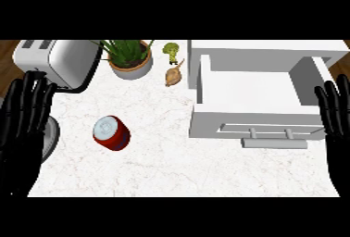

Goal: Pick up the can, place it into the drawer and close the drawer

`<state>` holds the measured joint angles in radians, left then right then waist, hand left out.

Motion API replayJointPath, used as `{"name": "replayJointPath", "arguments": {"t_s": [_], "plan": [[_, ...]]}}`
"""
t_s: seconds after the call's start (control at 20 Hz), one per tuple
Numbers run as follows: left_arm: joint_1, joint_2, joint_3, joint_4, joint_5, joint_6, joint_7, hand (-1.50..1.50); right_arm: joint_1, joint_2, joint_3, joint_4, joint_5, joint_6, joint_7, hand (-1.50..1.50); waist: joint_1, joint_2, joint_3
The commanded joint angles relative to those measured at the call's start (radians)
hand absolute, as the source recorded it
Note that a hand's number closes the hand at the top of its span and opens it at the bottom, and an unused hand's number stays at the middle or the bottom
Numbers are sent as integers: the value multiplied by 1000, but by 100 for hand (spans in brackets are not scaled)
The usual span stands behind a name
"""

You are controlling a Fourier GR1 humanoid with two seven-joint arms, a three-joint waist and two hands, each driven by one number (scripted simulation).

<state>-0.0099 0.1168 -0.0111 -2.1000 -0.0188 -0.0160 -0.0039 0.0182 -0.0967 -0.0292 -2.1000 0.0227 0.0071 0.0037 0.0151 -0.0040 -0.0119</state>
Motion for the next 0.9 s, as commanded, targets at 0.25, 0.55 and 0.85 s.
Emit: {"name": "replayJointPath", "arguments": {"t_s": [0.25, 0.55, 0.85], "plan": [[43, 161, 118, -25, 438, -339, 9, -150, -22, 11, -38, 55, -70, 21, -34, -150, 0, 3, 11], [37, 270, 266, 166, 514, -275, 289, -150, 16, 33, -56, 32, -39, -77, 233, -150, -15, 5, 12], [49, 247, 312, 142, 584, -312, 325, -150, 60, -5, -110, 7, -93, -18, 228, -150, -15, 3, 12]]}}
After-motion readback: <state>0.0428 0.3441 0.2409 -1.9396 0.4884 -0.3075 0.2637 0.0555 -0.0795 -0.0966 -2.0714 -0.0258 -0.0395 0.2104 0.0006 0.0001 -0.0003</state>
